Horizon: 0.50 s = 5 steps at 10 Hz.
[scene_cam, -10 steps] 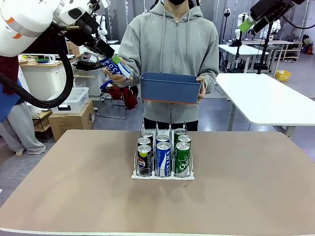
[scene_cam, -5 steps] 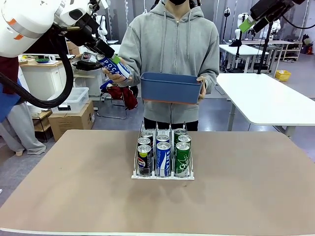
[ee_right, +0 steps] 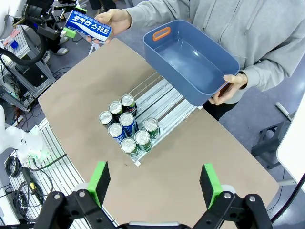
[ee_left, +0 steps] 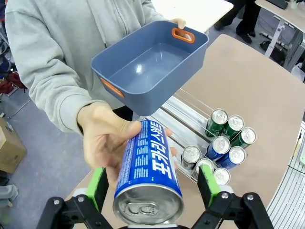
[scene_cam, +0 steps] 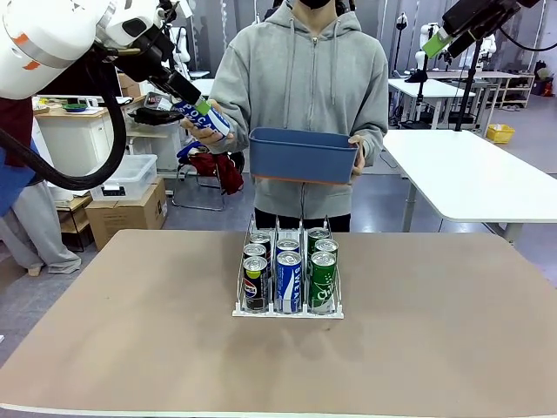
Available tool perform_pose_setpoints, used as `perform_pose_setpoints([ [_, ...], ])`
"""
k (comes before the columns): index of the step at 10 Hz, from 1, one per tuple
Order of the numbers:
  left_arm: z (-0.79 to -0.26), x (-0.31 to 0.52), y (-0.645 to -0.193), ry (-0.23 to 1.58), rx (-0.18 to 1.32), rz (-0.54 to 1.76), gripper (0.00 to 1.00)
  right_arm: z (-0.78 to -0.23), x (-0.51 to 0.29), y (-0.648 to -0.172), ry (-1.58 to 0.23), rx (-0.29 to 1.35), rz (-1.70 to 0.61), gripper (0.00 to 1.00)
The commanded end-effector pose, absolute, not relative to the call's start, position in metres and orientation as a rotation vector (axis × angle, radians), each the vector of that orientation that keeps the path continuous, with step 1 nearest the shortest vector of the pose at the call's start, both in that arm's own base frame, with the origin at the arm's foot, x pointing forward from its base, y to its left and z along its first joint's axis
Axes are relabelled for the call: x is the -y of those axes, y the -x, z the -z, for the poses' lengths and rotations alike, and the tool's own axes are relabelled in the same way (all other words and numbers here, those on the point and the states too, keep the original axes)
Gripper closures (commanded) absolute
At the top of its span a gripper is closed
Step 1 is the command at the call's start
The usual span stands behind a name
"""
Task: Fill the beverage cans into the dispenser.
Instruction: Pick up the Ionic drink handed by the human.
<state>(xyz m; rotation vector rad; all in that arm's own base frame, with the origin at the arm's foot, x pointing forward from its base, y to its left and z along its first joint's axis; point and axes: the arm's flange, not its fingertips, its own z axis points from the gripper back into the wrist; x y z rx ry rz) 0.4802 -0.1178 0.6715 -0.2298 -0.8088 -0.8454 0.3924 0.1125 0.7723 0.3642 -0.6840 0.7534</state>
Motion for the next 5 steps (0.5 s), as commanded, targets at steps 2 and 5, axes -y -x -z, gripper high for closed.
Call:
perform_pose_setpoints([
  [2, -0.6690, 0.1165, -0.4803, 0.184, 0.817, 0.834, 0.00, -0.7724, -0.1127, -0.3928, -0.358, 0.680, -0.751, 0.00],
  [5, -0.6721, 0.1165, -0.4806, 0.210, 0.810, 0.851, 0.00, -0.7724, -0.1127, -0.3928, -0.358, 0.680, -0.751, 0.00],
])
